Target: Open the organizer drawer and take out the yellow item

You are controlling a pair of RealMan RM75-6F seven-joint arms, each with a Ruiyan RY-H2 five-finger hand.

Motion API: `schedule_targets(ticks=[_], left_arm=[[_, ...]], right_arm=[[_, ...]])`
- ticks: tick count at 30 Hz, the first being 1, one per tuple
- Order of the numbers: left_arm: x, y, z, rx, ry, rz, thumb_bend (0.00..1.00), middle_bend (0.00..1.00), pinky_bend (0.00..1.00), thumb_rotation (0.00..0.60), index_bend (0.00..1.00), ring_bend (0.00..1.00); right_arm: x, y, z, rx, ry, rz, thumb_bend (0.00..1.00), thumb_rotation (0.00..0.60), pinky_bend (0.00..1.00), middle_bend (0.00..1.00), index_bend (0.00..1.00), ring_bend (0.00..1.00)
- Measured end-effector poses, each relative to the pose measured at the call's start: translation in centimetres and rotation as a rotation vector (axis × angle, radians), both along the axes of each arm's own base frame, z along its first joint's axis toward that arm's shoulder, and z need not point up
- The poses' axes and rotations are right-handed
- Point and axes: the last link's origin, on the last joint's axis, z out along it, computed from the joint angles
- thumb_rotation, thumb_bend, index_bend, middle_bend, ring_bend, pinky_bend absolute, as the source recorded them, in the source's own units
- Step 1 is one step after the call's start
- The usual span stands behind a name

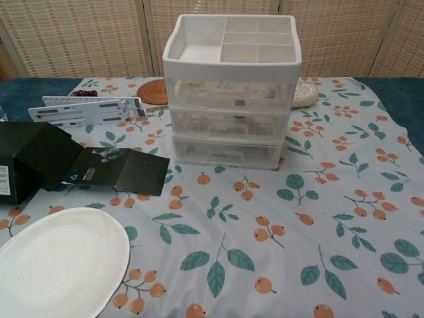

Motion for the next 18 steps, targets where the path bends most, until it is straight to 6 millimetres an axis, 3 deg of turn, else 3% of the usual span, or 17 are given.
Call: schedule_targets(ticks=[16,18], left_arm=[[-0.4,-0.3,0.2,0.002,-0.009,0.008,0.32,0.07,0.06,0.600,0.15,0.12],[-0.4,-0.3,0.2,0.001,-0.011,0.007,0.32,0.07,0.06,0.600,0.15,0.12]], right_arm=[[0.9,0.0,-0.4,0.032,-0.021,0.000,0.14,0.600,0.00,0.00,0.00,0.00],[1.0,-0.1,-0.6,0.043,-0.030,0.002,0.14,0.600,0.04,0.00,0.00,0.02]])
